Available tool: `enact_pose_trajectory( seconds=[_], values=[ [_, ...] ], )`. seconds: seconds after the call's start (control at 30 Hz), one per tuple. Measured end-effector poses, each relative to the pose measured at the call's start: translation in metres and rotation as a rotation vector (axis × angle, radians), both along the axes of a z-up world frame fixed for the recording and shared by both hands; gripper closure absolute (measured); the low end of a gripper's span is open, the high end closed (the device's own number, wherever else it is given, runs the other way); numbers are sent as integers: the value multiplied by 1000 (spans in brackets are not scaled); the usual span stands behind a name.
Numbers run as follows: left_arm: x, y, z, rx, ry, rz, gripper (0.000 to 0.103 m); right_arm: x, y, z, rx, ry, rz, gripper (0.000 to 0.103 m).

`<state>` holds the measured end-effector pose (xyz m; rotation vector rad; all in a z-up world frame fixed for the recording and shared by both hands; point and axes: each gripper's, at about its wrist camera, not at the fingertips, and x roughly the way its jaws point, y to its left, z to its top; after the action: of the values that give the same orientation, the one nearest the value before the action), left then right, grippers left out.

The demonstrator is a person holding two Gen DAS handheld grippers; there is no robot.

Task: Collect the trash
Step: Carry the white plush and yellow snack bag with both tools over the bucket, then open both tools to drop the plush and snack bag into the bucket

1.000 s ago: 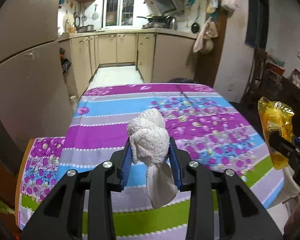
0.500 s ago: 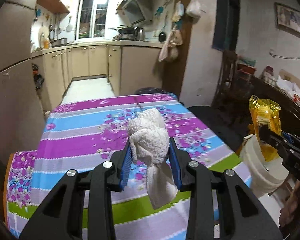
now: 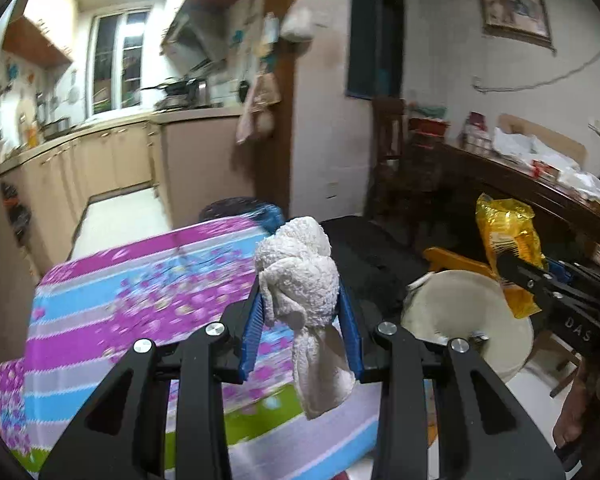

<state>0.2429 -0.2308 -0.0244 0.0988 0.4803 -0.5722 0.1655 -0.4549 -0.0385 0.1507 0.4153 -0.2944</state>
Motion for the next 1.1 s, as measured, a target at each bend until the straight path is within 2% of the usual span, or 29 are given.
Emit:
enact_pose_trajectory(
  seconds=[0.17,0.37,0.5,0.6,0.67,0.87,1.1],
  values=[
    [-9,-53,0,14,9,-83,70,-23,-54,2,6,15,-88,67],
    [-13,-114,-6,33,56,-165,70,-34,-111,-3,23,65,-142,67],
    [-6,-151,-10,64,109,-213,70,-24,-151,-10,57,136,-157,67],
    [4,-181,-18,102,164,-238,70,-2,-184,-21,119,212,-164,67],
    [10,-190,-23,111,204,-249,70,7,-204,-32,167,265,-161,67],
    [21,-216,-47,140,292,-272,70,29,-237,-55,226,349,-166,67],
    [30,-231,-64,152,329,-266,70,36,-244,-77,247,385,-162,67]
  ],
)
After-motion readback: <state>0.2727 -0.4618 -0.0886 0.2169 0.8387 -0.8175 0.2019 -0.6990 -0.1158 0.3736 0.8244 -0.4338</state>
